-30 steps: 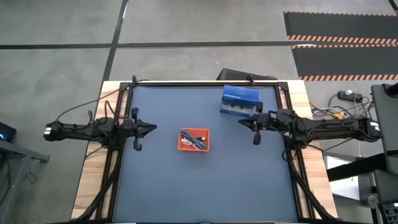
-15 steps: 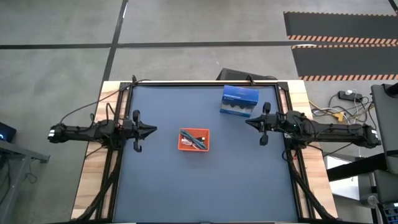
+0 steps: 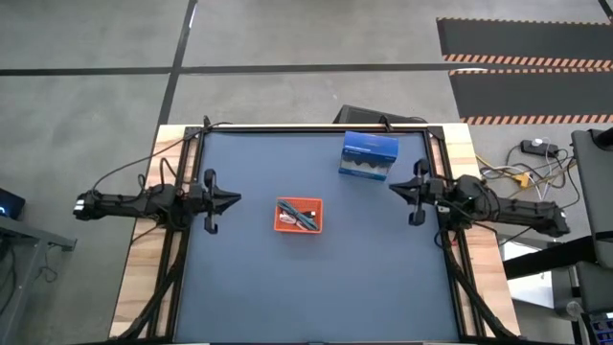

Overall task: Pick and place USB-C Cables
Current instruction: Return to Home Position

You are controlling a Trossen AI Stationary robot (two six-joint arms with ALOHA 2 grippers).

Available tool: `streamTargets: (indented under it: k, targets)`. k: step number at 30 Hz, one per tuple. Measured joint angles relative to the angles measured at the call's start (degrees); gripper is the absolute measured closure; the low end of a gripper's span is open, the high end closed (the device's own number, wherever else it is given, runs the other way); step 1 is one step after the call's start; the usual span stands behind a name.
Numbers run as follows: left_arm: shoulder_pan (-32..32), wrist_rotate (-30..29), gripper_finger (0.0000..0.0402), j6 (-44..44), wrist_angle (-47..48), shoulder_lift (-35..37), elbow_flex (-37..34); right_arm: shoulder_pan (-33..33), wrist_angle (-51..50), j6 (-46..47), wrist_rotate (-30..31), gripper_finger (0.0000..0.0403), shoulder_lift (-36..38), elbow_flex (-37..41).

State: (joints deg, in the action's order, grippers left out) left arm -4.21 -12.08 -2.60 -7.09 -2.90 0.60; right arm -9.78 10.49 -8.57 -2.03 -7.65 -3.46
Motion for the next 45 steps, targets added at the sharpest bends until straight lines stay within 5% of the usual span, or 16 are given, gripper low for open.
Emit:
streamTargets:
  k: [10,18,45]
  targets:
    - [-0.02,-0.24,0.0391,-0.03,0.02,-0.94,-0.04,0.00,-1.04,-2.11,-1.88,0.0394,7.49,2.75]
    - [0.00,-5.90,0.0391,-5.91,-4.81,-1.00,-0.04,0.00,-2.21,0.78,-0.97,0.0394,7.11,2.75]
    - [0.00,-5.94,0.0391,-5.99,-4.42,-1.73,-0.11,0.00,-4.29,2.11,-0.52,0.0394,6.08,2.81]
